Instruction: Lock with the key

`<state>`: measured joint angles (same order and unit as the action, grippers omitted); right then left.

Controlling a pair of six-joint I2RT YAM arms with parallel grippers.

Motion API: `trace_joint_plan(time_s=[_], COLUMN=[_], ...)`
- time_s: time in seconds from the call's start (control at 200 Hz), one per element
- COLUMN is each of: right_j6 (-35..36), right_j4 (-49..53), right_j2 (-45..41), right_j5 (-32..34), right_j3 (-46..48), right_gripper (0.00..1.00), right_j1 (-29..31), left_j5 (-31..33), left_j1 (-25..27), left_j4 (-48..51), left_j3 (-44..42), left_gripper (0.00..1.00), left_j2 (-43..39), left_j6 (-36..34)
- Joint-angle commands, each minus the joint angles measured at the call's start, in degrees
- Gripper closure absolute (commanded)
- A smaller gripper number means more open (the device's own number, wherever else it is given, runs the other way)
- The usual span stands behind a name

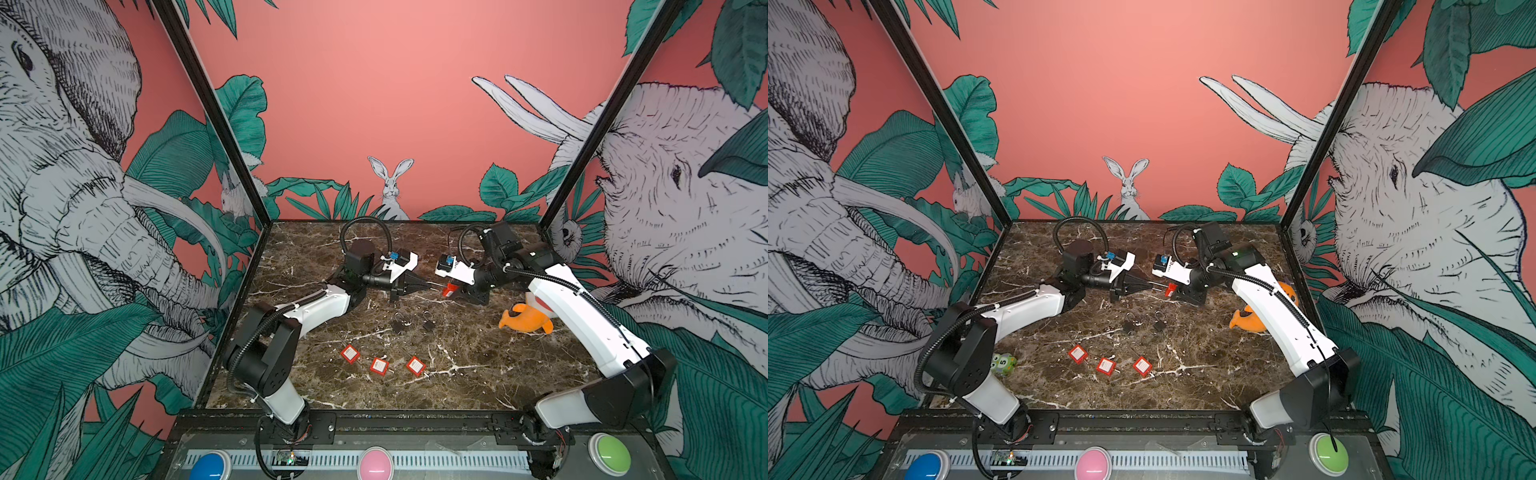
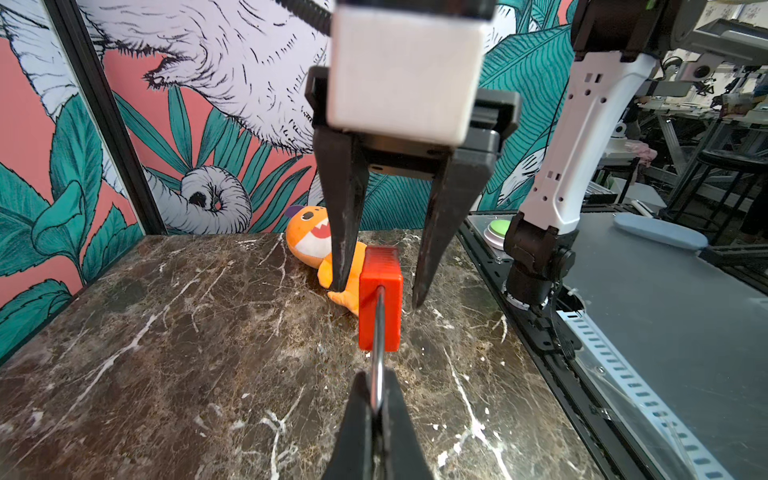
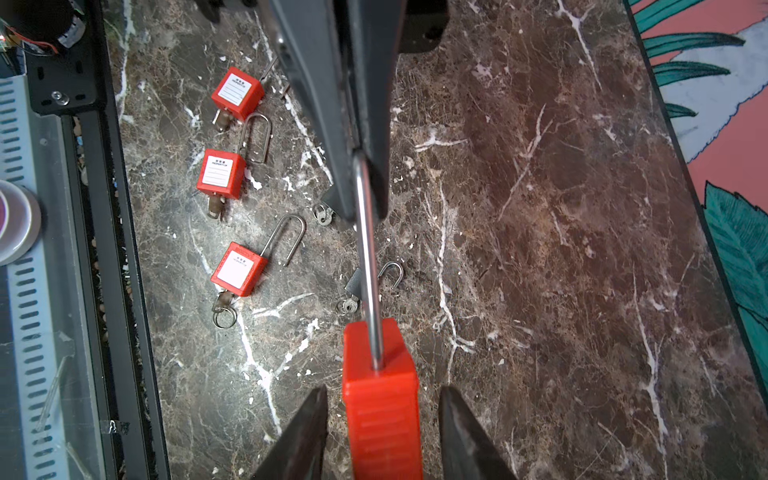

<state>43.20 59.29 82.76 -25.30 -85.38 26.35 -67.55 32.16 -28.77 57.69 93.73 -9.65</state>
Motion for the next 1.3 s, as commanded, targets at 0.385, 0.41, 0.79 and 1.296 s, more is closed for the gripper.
trace_joint_plan(time_s=[0.385, 0.41, 0.79, 1.296], right_j6=[3.6, 3.5, 2.8, 0.6], right_j4=[1.2, 1.0, -7.6, -16.6], right_j2=[-1.1, -1.0, -1.7, 0.0], right_j5=[-5.5, -5.9, -9.4, -9.4], right_j3=[0.0, 0.0, 0.5, 0.5], right_gripper=[0.8, 0.81, 0.9, 0.93], right_j1=[-0.3, -0.3, -0.2, 0.3], left_j5=[-1.8, -1.6, 0.8, 2.8], left_j1=[0.6, 0.7, 3.7, 4.8], left_j4=[4.1, 4.3, 7.3, -16.3], left_j3=[1.6, 1.5, 3.2, 1.0], left_gripper=[1.0, 1.0, 1.0, 1.0], left_j2=[-5.2, -5.3, -2.0, 4.8], left_j6=[-5.0, -5.3, -5.1, 10.9])
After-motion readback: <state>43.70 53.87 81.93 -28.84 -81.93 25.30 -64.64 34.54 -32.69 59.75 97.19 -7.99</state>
